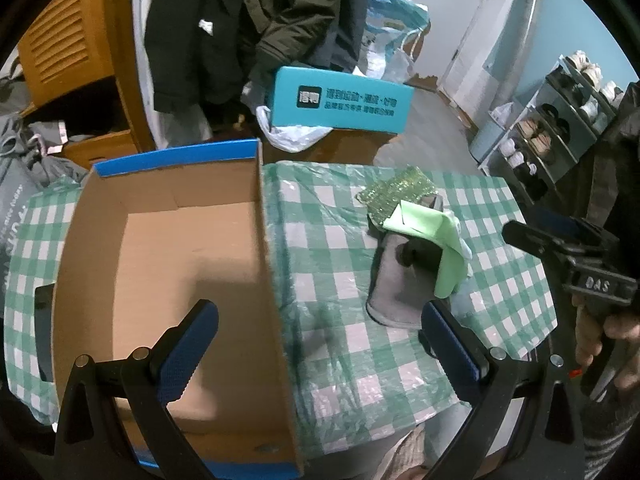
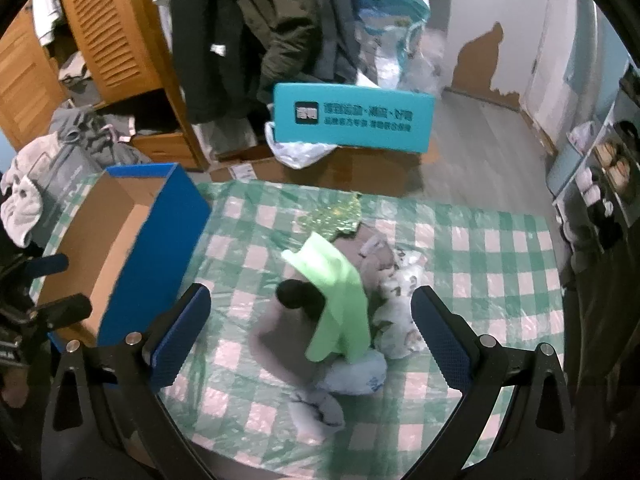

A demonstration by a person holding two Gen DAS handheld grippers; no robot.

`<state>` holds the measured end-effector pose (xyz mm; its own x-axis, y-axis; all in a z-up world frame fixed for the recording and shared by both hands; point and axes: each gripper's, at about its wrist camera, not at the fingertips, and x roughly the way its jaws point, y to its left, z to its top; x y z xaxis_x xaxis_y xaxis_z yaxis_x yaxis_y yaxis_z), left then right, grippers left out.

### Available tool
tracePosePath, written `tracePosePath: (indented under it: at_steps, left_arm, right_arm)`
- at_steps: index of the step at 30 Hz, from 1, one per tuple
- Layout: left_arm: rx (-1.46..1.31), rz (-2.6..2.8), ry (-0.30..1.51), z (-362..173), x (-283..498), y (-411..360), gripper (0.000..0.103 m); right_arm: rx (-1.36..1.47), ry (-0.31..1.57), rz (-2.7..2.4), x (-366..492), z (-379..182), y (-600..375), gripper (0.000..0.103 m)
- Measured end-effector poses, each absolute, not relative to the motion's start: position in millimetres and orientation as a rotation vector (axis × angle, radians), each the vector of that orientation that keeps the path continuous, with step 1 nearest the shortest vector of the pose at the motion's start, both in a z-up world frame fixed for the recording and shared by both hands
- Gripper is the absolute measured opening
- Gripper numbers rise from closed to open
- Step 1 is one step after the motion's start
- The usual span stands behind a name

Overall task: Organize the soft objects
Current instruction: 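Move the right gripper down onto the light green cloth and black glove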

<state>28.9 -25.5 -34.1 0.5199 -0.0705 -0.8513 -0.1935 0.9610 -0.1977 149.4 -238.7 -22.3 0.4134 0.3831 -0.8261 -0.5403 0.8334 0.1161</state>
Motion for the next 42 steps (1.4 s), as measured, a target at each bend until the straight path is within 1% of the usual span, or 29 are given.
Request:
tracePosePath:
  at_steps: [3, 11, 28, 30, 36, 37, 41, 42]
  left_arm:
    - [-0.282, 0.058, 1.045, -36.8, 39.2, -31.3, 0.102]
    - [-0.283, 0.022, 1.096, -48.9, 70.8, -41.4, 0.102]
    - [-0.315, -0.024, 1.178, -87.0, 117.9, -61.7, 0.102]
    - [-0.316, -0.031, 1.19, -91.9, 121.3, -63.0, 0.1]
    - [-0.324, -0.032, 1.212, -101.0, 128.9, -64.0, 0.1]
    - [-0.319, -0.026, 1.214, -101.5, 129.8, -64.3, 0.1]
    - [-0.307, -0.017, 1.217, -103.1, 133.5, -65.4, 0.1]
    - [-0.306, -0.016, 1.217, -103.3, 133.4, -65.6, 0.1]
  right_arm:
    - [-0.169, 1.007, 0.573, 161.8, -28.5, -244.0, 0.098]
    - [-0.133, 1.081, 0.559, 191.6, -51.0, -250.6, 0.084]
    - [-0.159, 1.21, 0.556, 216.0, -103.7, -239.4, 0.077]
    - [-0.161, 1.222, 0.555, 218.5, -109.5, -238.6, 0.076]
    - [-0.159, 1.245, 0.551, 224.4, -122.9, -237.6, 0.071]
    - [-0.157, 1.249, 0.55, 225.4, -124.9, -238.1, 0.069]
    - [-0.16, 1.262, 0.561, 226.7, -130.9, -236.3, 0.054]
    - [-0.166, 1.262, 0.563, 226.7, -131.9, -235.6, 0.052]
